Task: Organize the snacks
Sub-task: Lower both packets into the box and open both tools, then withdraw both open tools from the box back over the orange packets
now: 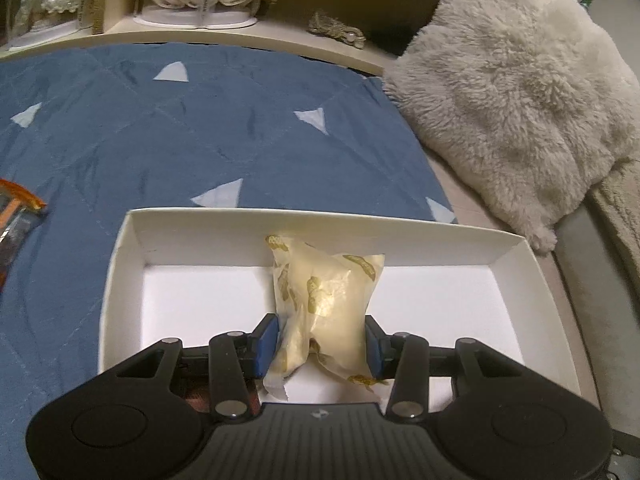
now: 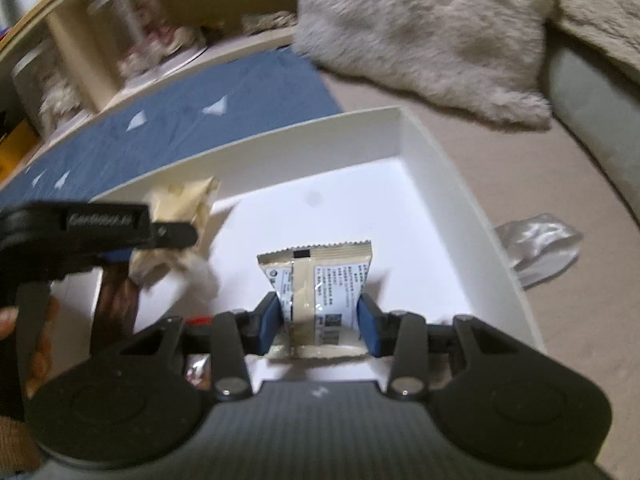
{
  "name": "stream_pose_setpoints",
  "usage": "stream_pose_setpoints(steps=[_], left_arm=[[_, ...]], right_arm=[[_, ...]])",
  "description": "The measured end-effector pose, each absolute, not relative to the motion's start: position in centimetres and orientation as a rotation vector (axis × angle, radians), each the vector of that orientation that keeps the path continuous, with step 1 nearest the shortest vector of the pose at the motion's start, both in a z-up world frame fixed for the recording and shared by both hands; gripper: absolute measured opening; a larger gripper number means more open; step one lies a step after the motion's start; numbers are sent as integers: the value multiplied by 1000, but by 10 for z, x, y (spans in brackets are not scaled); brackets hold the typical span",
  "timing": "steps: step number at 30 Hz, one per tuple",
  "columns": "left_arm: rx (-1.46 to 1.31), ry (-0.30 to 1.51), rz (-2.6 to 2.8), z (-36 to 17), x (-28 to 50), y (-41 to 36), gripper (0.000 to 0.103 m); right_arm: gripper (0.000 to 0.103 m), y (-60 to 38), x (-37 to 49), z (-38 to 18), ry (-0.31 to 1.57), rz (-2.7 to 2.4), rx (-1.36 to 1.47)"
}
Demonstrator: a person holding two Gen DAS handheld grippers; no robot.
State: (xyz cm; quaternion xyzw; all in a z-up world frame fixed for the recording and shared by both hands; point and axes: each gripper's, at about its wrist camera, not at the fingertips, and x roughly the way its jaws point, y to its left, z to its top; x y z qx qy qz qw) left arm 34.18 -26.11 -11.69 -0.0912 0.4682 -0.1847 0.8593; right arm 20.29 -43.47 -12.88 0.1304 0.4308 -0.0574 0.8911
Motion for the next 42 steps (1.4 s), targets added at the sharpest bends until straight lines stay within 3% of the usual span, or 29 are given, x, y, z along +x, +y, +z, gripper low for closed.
stream_pose_setpoints(steps=[12, 16, 27, 42], left_arm=[[-208, 1028, -380, -113, 339, -267, 48], [-206, 1019, -378, -107, 336, -263, 61], [-162, 1012, -393, -89, 320, -259, 69], [-128, 993, -394, -63, 278, -226, 71]], right_arm=[[50, -437, 199, -128, 923, -114, 288], [61, -438, 197, -125, 923, -131, 295], [68, -434, 187, -113, 898, -143, 282], [75, -421, 159, -88, 850, -181, 242]])
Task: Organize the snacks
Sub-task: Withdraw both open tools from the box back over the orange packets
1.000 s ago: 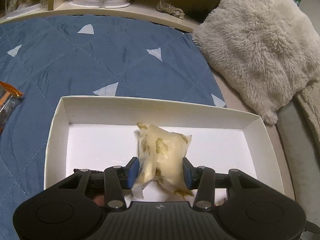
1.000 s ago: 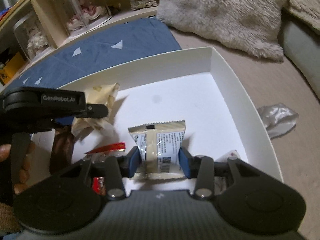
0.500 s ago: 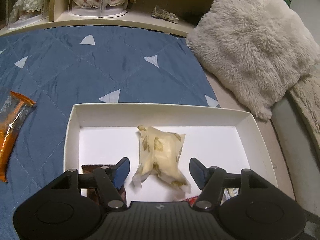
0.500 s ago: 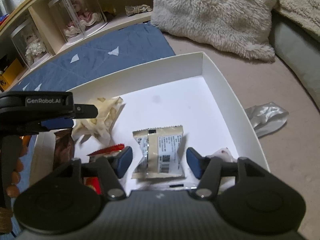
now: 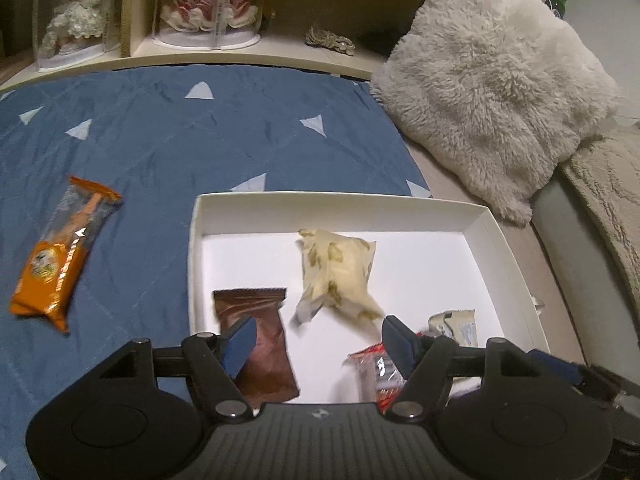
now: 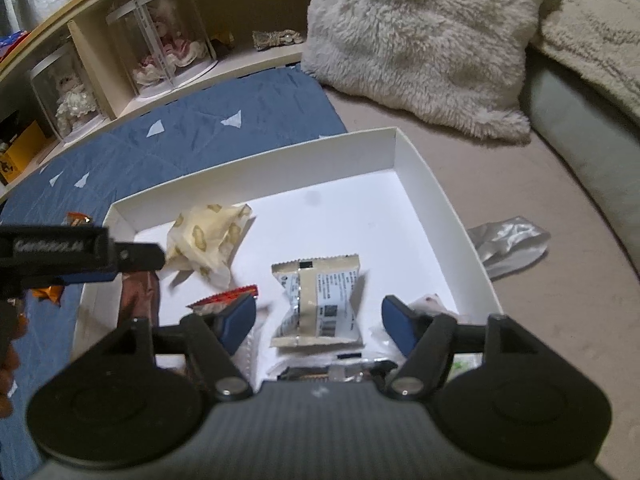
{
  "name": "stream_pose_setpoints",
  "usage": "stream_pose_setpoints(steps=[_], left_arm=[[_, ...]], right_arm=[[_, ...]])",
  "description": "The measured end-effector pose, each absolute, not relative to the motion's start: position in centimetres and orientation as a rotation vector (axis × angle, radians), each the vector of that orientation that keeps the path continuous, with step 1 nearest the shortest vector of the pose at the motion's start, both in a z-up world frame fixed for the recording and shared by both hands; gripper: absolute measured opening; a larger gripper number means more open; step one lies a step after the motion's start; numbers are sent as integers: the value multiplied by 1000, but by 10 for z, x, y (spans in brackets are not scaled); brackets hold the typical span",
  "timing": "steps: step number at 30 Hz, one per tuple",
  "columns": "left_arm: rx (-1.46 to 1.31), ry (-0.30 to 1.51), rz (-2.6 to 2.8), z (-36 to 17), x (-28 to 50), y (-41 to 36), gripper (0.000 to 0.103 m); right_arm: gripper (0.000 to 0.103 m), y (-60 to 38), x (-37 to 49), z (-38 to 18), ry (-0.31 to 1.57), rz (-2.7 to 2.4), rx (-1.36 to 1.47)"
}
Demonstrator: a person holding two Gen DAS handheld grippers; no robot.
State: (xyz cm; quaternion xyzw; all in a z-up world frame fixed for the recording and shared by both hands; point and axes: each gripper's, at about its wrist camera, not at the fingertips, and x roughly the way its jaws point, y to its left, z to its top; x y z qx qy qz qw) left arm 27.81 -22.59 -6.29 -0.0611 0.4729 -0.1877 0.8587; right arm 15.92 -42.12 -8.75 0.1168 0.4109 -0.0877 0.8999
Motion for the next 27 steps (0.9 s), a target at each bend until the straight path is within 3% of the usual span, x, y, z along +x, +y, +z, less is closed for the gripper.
stream_pose_setpoints(steps=[9, 12, 15, 18, 23, 27], left_arm=[[-96, 947, -387, -40, 253, -197, 85], [-62, 925, -388, -33, 244, -189, 86], [-44, 903, -392, -27, 234, -182, 93], [-40, 874, -386, -21, 226, -174, 103], [-49, 835, -370, -11, 216, -158, 103], [-56, 808, -348, -6, 213, -143, 103]], right_arm=[[79, -403, 142, -66, 806, -198, 189], [83, -398, 135, -57, 789, -198, 184], [84, -396, 129, -48, 768, -195, 188], [93, -390, 124, -39, 747, -197, 171], [102, -381, 116, -27, 717, -192, 159], [102, -372, 113, -23, 707, -195, 143]])
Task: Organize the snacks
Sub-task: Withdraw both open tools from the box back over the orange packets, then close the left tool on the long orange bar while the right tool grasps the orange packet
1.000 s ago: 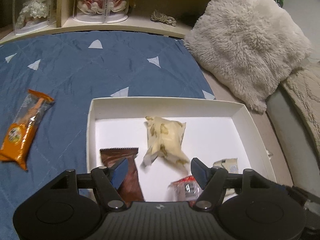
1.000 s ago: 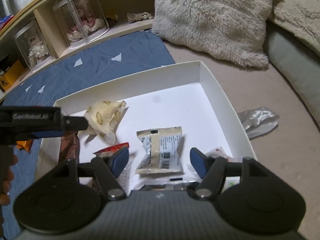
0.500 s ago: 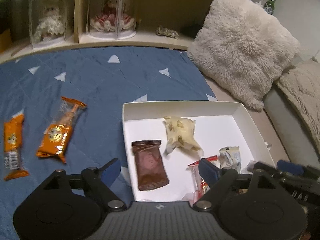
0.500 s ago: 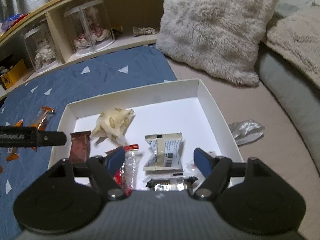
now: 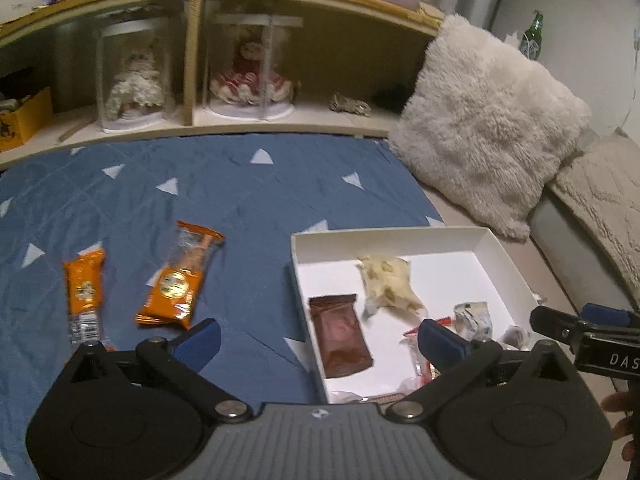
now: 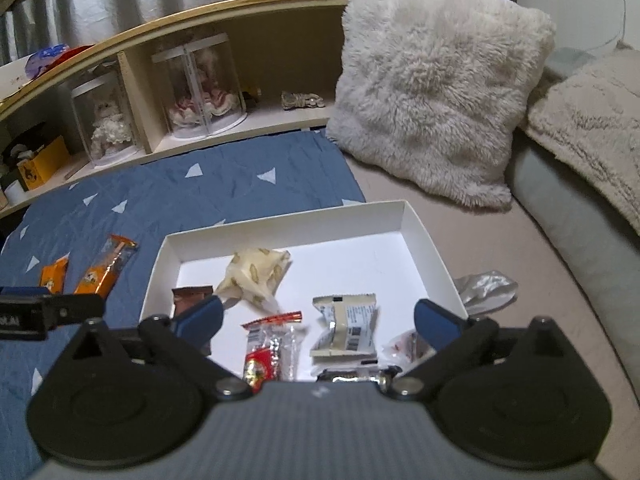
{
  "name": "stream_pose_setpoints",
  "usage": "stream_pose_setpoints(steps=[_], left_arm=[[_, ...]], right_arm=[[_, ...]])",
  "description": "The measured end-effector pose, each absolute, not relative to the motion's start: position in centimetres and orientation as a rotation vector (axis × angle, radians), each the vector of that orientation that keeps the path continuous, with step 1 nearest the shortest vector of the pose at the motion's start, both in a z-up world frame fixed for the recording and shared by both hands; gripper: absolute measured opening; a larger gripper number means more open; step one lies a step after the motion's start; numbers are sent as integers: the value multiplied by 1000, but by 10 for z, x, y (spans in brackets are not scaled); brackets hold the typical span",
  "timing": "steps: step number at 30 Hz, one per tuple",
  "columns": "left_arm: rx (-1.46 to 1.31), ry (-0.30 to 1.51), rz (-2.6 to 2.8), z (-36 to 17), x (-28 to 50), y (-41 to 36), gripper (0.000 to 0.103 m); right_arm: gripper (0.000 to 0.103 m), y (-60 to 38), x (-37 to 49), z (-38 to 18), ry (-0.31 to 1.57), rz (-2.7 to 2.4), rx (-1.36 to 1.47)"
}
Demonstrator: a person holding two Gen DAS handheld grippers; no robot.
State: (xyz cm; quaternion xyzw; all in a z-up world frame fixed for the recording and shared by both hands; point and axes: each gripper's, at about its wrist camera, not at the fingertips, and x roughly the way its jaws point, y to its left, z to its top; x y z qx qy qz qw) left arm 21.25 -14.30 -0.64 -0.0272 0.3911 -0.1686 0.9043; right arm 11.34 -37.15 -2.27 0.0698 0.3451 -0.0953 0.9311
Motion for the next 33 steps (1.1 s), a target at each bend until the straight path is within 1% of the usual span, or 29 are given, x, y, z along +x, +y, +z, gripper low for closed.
stream_pose_setpoints(steps=[12, 25, 33], left_arm=[[-103, 775, -266, 2, 209, -74, 103], [-184, 808, -134, -14, 238, 17, 103], [-178, 821, -116, -28, 261, 33, 103]], right_arm=[[102, -346, 115, -10, 651, -159, 185], [102, -283, 146, -12, 616, -51, 183], [102, -226, 181, -19, 645, 32, 136]])
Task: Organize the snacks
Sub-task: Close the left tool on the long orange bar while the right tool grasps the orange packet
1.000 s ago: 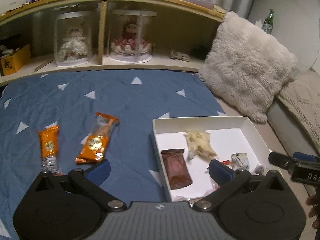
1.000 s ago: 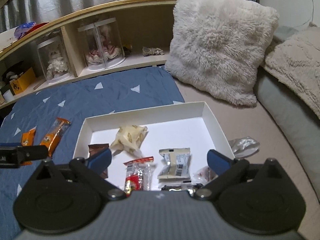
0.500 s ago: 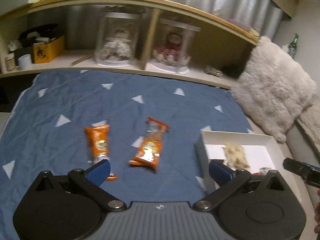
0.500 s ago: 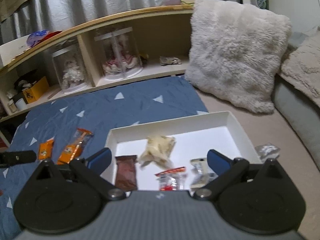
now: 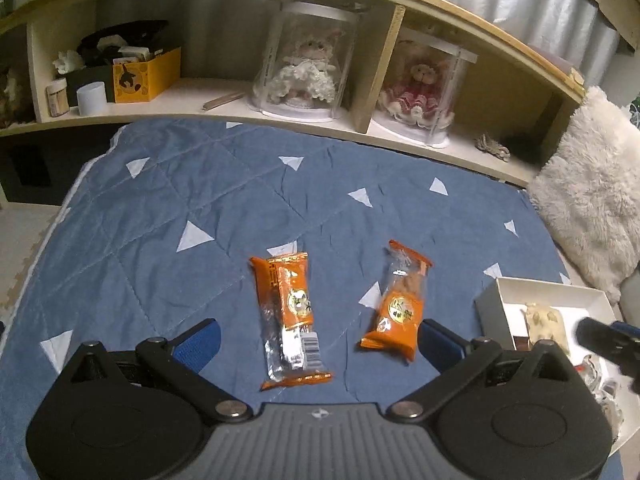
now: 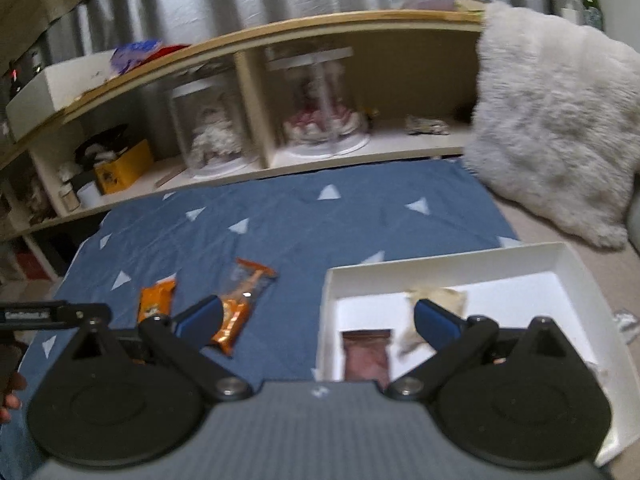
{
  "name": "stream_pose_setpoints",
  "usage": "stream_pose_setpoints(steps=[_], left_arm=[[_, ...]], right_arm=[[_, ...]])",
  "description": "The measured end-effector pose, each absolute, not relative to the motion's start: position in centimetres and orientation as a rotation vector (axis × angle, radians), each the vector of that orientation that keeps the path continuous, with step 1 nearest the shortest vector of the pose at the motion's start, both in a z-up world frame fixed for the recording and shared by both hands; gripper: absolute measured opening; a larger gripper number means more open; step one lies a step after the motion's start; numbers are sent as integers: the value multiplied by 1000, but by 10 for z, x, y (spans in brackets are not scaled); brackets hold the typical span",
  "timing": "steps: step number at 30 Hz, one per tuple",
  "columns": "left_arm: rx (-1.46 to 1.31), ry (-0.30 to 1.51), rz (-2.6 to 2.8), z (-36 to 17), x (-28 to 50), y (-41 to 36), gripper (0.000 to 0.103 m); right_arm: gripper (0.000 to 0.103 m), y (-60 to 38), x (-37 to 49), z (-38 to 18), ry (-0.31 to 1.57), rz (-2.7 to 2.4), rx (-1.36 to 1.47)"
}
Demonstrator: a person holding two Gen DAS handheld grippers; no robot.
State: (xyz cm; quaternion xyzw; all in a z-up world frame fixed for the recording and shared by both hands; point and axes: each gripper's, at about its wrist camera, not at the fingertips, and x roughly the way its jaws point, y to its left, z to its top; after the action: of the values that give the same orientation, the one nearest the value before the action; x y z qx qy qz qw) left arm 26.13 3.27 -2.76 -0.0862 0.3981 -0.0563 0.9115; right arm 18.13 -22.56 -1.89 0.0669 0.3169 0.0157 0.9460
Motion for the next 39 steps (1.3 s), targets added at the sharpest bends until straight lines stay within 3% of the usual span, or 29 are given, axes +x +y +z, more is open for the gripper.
stream_pose_setpoints(steps=[3, 9, 16, 27, 29, 31, 34, 39], left_arm=[[-202, 830, -114, -33, 271, 37, 99], [-242, 856, -113, -52, 293, 45, 82], [-355, 904, -87, -94, 318, 52, 75], [-304, 884, -67, -116, 328, 39, 75], [-267, 886, -63, -116, 327, 35, 70], [-226, 899, -57, -115, 327, 34, 59], [-207, 920, -61, -113, 324, 36, 49], [-215, 994, -121, -109, 317, 44, 49]], right_arm=[[101, -206, 198, -22, 663, 54, 142], [95, -180, 238, -32, 708, 86, 263], [93, -162, 293, -54, 829, 55, 407], [75, -139, 343, -112, 961, 29, 382], [67, -135, 344, -114, 969, 44, 358], [53, -133, 342, -116, 967, 36, 312], [51, -139, 338, -116, 965, 59, 320], [48, -146, 325, -114, 974, 87, 295]])
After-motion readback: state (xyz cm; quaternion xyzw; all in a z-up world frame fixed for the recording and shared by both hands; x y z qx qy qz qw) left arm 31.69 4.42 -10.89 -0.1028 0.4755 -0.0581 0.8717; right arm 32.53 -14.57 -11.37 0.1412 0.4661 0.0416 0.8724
